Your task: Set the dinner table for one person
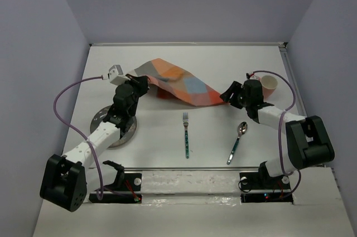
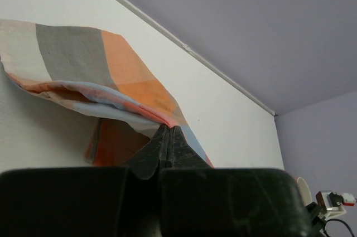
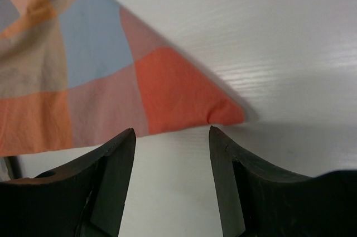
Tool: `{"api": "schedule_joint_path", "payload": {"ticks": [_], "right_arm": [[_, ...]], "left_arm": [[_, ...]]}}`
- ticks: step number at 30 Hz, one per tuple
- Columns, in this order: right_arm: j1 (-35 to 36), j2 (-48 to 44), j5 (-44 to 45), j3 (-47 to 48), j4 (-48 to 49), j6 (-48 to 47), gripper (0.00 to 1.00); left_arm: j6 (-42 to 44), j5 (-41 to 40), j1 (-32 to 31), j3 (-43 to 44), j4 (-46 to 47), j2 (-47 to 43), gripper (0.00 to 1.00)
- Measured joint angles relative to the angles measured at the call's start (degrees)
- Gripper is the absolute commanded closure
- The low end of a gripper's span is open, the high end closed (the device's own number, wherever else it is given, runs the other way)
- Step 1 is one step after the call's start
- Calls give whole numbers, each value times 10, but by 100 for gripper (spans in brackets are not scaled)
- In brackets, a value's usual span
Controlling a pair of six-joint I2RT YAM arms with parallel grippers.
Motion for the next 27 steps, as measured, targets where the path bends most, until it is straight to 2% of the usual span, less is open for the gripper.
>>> {"api": "schedule_joint_path", "payload": {"ticks": [8,9,15,18,21,22,24,27], "right_arm": [[0,-19,3,-61,24,49,38],[0,-17,2,-63,29,53,34],[0,18,-3,-62,63,78,35],[0,38,0,-60,71,85,46],[0,56,11,-53,77,92,64],[0,59,17,-51,78,94,72],[0,63,28,-48,81,96,80],[0,68,48,-43,90,93,100]], "left_arm": [[-3,3,0,0,4,-6,100],[-3,3,0,0,4,-6,100],[-4,3,0,-10,6,-10,100],[-3,3,0,-11,7,-10,100],[-3,3,0,-11,7,-10,100],[-3,3,0,-11,7,-10,100],[-3,2,0,-11,7,-10,100],[-3,2,0,-11,7,-10,100]]}}
